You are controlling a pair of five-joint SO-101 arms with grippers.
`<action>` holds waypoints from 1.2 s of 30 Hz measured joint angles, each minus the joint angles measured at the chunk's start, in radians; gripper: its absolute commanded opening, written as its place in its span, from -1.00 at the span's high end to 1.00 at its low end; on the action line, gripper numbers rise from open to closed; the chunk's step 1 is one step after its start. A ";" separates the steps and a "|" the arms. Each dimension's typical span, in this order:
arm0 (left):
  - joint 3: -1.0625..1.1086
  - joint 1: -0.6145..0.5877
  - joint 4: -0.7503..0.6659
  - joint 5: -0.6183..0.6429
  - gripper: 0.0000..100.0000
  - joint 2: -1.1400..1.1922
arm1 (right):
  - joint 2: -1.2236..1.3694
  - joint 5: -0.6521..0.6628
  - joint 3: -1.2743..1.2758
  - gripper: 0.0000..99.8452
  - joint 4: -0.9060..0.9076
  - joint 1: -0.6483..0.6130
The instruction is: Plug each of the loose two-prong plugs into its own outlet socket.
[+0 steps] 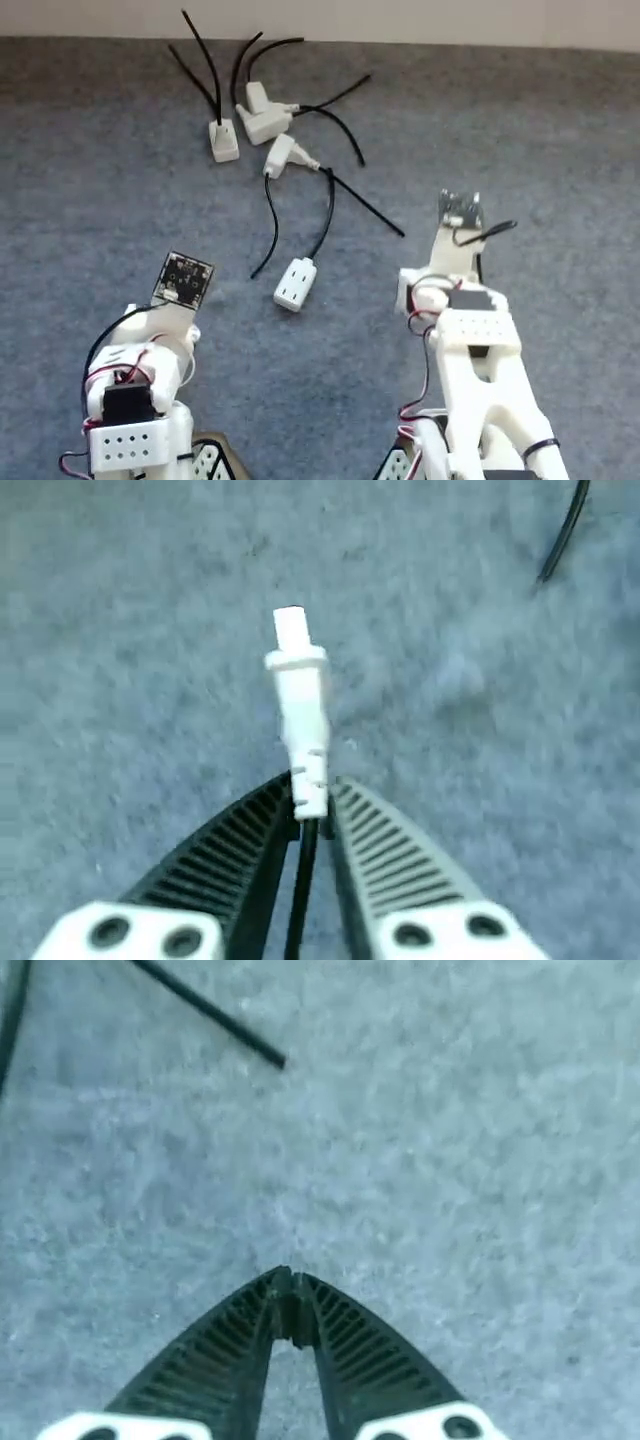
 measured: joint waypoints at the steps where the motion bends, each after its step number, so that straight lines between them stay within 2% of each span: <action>1: 0.000 -0.009 0.031 -0.008 0.61 -0.002 | 0.000 -0.003 0.029 0.98 -0.029 -0.002; 7: -0.035 -0.089 0.196 -0.021 0.46 -0.005 | 0.000 -0.003 0.094 0.98 -0.120 -0.006; 14: -0.112 -0.172 0.180 -0.008 0.52 -0.005 | 0.000 -0.003 0.101 0.98 -0.153 -0.008; 20: -0.212 -0.169 0.178 0.121 0.53 0.087 | 0.000 -0.003 0.101 0.98 -0.153 -0.008; 24: -0.350 -0.138 0.172 0.195 0.52 0.330 | 0.000 -0.003 0.101 0.98 -0.153 -0.008; 27: -0.505 -0.109 0.172 0.199 0.53 0.591 | 0.000 -0.003 0.101 0.98 -0.153 -0.008; 36: -0.931 -0.103 0.207 0.061 0.53 1.438 | 0.000 -0.003 0.101 0.98 -0.153 -0.008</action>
